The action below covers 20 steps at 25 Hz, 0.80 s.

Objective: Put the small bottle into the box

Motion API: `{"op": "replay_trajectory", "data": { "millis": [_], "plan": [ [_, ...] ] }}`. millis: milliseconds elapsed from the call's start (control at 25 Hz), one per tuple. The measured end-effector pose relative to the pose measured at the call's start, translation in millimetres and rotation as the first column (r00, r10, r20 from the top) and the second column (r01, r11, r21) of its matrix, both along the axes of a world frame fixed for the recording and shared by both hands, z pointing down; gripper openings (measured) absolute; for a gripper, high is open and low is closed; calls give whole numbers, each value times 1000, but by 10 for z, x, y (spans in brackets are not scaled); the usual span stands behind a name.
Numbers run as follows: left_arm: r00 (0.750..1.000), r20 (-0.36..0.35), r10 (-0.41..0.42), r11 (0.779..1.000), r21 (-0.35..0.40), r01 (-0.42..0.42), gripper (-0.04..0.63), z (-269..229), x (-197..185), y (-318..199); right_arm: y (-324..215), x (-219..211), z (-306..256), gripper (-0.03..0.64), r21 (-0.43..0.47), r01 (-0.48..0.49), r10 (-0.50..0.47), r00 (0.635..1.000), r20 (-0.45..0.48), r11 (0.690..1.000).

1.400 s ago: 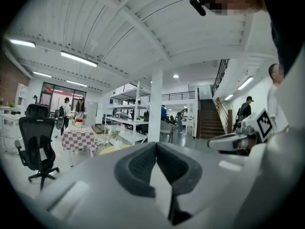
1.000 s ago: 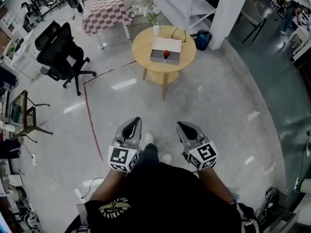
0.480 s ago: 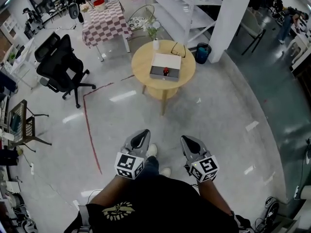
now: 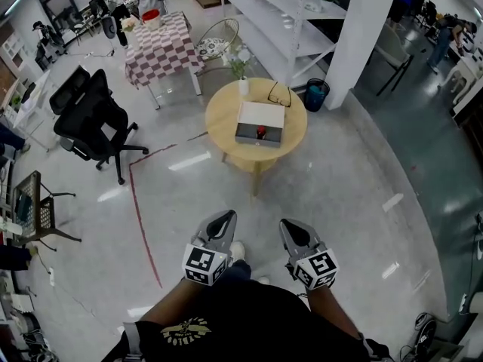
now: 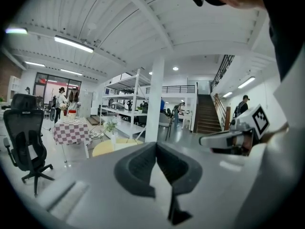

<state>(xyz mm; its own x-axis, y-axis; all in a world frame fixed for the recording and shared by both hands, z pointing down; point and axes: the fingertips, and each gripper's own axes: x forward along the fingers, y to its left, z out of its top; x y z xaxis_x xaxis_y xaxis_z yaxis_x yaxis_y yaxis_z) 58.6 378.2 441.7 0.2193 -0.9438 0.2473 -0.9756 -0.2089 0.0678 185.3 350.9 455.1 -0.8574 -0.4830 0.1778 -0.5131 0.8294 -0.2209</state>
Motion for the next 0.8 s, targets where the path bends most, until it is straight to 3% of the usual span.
{"op": "replay_trajectory", "data": {
  "millis": [280, 800],
  "plan": [
    [1000, -13, 13, 999, 35, -12, 0, -89, -434, -476, -434, -457, -66, 6, 29, -15, 15, 1000, -10, 999],
    [994, -77, 78, 997, -8, -79, 0, 163, -996, -1207, -1030, -1214, -87, 6, 31, 1, -1, 1000, -20, 1000]
  ]
}}
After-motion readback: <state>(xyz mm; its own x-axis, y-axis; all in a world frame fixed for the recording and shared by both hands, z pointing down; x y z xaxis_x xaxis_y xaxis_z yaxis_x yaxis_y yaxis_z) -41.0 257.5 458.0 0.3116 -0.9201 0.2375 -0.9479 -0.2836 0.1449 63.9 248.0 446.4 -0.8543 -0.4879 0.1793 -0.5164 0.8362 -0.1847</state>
